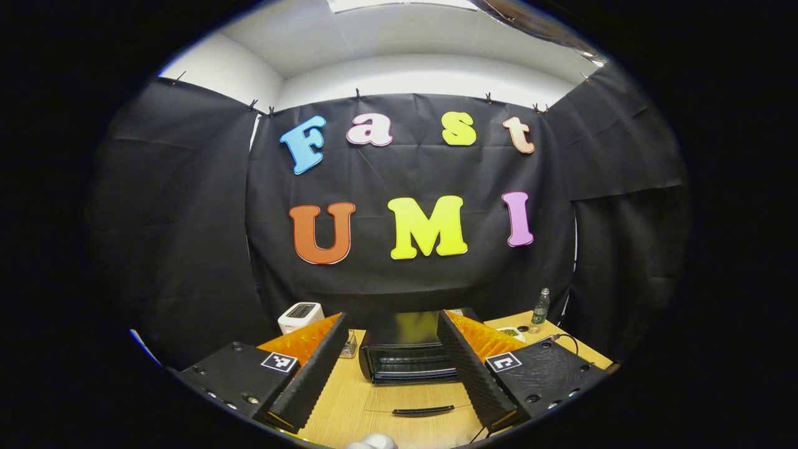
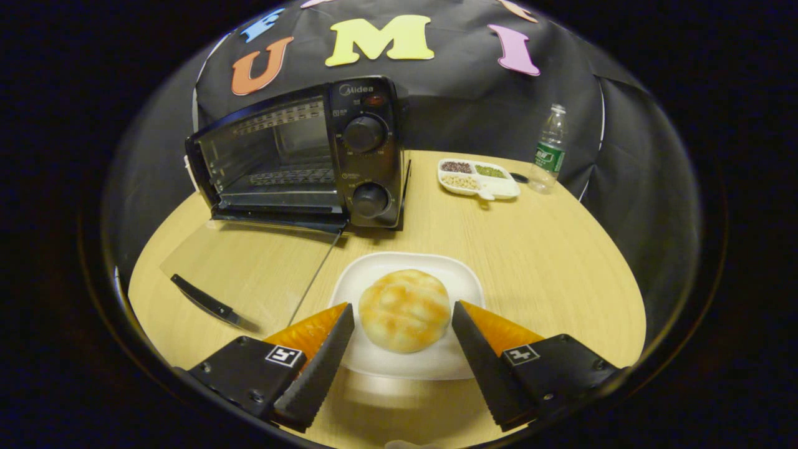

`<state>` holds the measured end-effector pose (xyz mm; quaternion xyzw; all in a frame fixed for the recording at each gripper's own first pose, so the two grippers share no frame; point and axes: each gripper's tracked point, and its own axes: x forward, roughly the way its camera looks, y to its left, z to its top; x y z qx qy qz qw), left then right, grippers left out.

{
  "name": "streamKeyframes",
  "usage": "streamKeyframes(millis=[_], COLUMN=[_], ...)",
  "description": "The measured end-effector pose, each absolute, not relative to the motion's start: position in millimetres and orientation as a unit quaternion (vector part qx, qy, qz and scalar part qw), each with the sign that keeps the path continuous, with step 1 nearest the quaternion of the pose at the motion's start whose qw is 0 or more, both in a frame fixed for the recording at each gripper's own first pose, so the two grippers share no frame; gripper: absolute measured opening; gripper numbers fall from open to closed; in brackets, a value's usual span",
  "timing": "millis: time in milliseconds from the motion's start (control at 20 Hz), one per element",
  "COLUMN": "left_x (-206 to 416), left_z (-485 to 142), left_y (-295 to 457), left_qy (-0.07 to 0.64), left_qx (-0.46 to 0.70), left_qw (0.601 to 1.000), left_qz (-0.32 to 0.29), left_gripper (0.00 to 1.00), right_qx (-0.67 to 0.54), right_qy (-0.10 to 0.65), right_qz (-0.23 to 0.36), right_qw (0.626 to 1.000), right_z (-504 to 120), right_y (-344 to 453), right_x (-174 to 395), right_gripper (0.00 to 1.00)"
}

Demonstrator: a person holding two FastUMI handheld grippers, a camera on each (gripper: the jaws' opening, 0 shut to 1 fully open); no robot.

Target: Open the electric oven with the left hand, put the food in, and close the electric oven.

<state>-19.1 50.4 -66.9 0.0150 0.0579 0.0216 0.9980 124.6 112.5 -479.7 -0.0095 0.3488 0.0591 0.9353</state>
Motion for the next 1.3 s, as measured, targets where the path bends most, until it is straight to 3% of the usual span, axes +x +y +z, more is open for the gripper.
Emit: streamKeyframes(millis=[150,500,950,1300], left_x=[-14,-11,-14,-16], left_z=[-69,-78,-78,-83], left_y=[55,61,71,82], left_qy=[0.060,0.071,0.069,0.077], left_qx=[0.025,0.019,0.018,0.025], left_qw=[0.998,0.997,0.997,0.997], left_qz=[0.022,0.022,0.016,0.015], left_gripper=[0.94,0.94,0.94,0.94], right_qx=[0.005,0.017,0.175,0.337], right_qy=[0.364,0.363,0.331,0.362], right_qz=[0.060,0.065,0.138,0.179], right_qw=[0.930,0.930,0.917,0.850], right_z=[-490,-484,-413,-413], right_y=[112,112,190,281], right_x=[123,121,127,133], right_gripper=[1.00,0.73,0.72,0.74])
